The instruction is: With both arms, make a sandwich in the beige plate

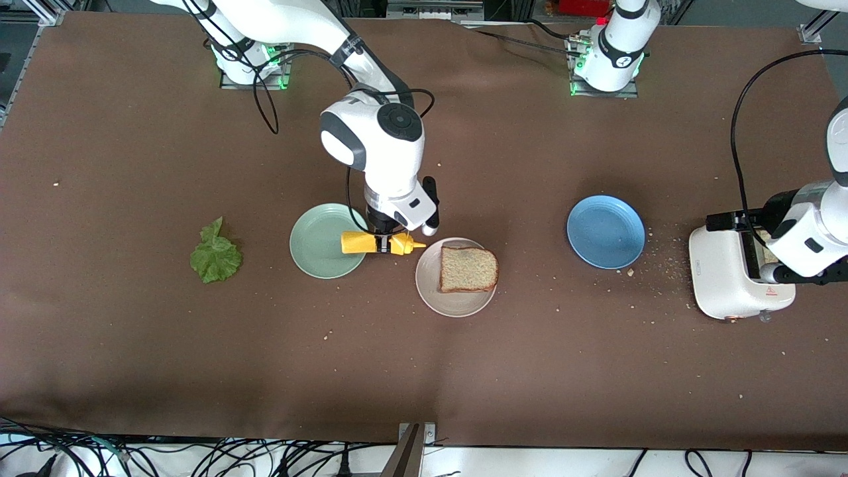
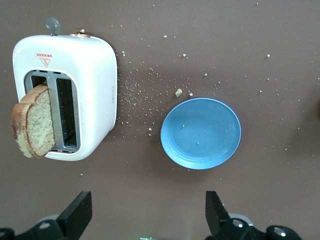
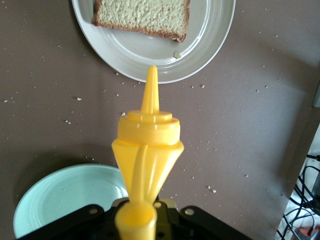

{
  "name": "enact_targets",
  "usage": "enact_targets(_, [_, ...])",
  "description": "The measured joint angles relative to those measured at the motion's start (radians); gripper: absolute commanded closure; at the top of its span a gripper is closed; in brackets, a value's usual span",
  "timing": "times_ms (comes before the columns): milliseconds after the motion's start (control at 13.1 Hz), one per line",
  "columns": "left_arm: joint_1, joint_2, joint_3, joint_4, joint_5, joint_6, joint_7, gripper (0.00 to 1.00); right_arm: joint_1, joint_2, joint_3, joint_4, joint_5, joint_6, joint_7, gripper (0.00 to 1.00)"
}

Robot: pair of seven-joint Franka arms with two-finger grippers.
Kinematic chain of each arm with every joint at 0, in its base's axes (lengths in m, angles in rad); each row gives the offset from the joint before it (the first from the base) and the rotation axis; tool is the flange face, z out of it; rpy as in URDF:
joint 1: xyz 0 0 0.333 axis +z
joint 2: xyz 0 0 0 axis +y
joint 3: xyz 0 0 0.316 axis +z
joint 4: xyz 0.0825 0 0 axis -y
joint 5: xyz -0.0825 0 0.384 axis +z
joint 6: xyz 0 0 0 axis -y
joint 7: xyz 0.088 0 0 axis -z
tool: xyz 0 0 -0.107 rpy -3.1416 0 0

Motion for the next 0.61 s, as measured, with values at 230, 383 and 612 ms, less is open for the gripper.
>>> enact_targets(230, [0.000, 0.000, 0.000, 0.000, 0.000, 0.000, 0.000, 0.00, 0.040, 0.017, -0.003, 0.008, -0.122, -0.024, 0.108, 1.00])
enact_targets(383, [0.000, 0.000, 0.000, -0.001, 0.000, 0.000, 0.000, 0.00, 0.055, 0.017, -0.003, 0.031, -0.137, -0.053, 0.126, 1.00])
enact_targets(612, [0.000, 0.000, 0.000, -0.002, 0.000, -0.004, 0.000, 0.00, 0.058, 0.017, -0.010, 0.066, -0.134, -0.069, 0.138, 1.00])
